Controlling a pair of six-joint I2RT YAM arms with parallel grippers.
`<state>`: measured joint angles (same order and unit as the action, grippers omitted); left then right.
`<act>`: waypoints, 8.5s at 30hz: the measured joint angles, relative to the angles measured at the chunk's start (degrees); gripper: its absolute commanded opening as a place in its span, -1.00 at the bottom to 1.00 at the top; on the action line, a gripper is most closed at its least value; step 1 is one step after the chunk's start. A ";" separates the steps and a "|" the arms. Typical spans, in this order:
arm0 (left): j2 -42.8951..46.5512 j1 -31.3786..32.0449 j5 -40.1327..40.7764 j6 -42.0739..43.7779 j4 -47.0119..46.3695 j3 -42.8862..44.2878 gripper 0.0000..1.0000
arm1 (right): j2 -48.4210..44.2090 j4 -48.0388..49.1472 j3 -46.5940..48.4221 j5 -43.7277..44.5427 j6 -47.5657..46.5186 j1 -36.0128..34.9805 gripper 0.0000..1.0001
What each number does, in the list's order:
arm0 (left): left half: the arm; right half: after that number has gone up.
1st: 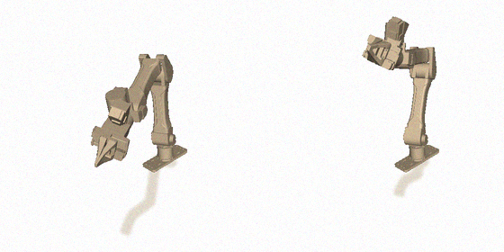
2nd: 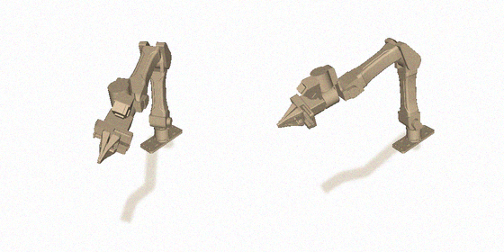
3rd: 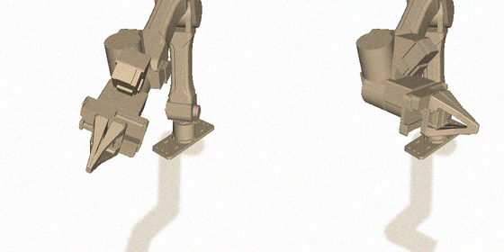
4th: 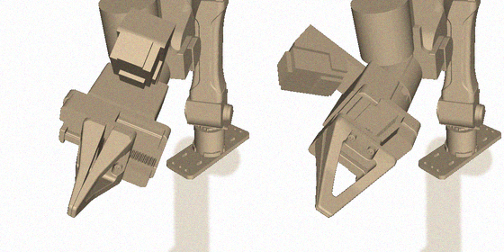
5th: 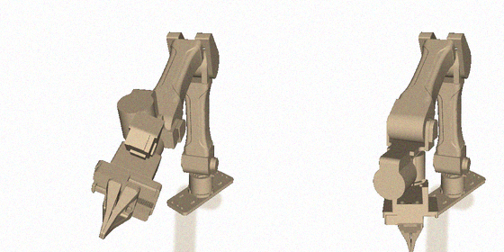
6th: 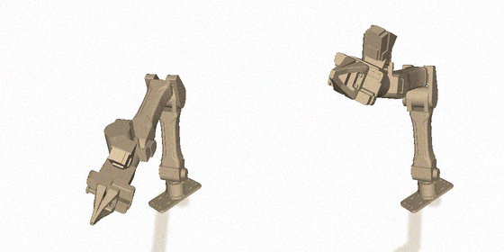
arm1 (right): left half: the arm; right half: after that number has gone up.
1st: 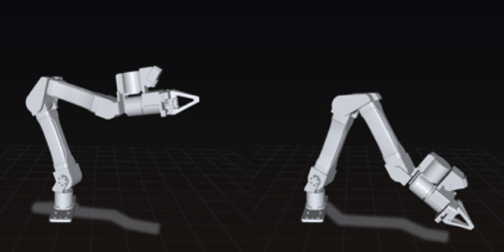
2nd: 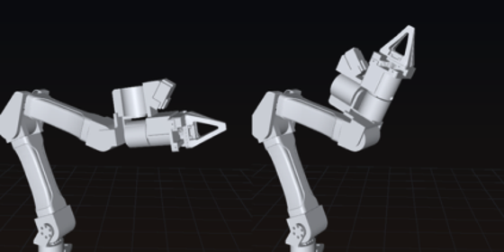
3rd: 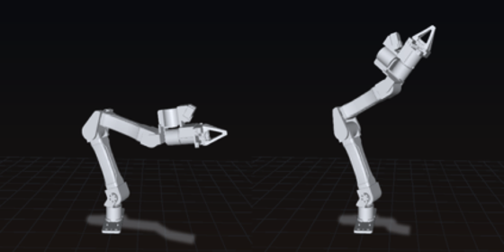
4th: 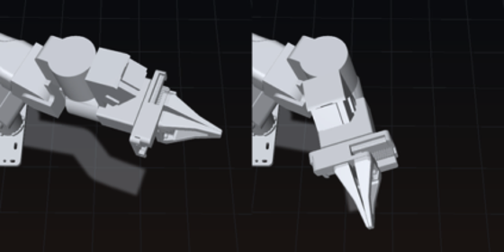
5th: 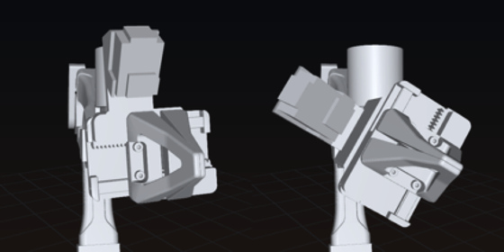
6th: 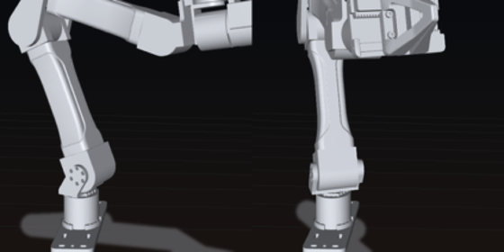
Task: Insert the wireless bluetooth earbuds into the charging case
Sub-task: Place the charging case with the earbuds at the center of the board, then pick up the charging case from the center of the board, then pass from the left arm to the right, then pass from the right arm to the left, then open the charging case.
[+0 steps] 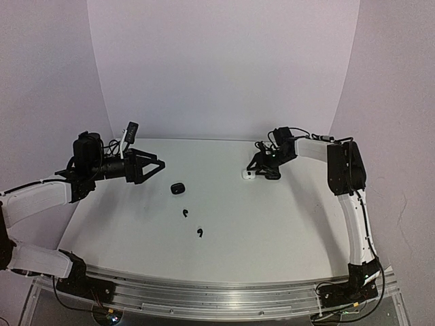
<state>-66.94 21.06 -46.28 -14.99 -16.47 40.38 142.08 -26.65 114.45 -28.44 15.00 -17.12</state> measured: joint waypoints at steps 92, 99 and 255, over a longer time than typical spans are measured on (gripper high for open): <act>-18.41 6.90 14.46 85.77 25.27 22.81 -0.90 | -23.22 29.20 -19.40 -1.82 7.33 -27.94 0.26; -18.08 7.35 14.28 86.84 25.17 22.58 -0.90 | -20.30 32.85 -16.73 -4.55 10.76 -28.19 0.07; 2.44 4.73 -15.80 34.86 30.32 18.14 -1.00 | -36.59 38.22 -20.71 7.45 -11.52 -37.91 0.01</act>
<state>-64.50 25.79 -62.08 19.87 13.85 58.52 105.49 11.56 93.74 -20.99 3.49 -55.03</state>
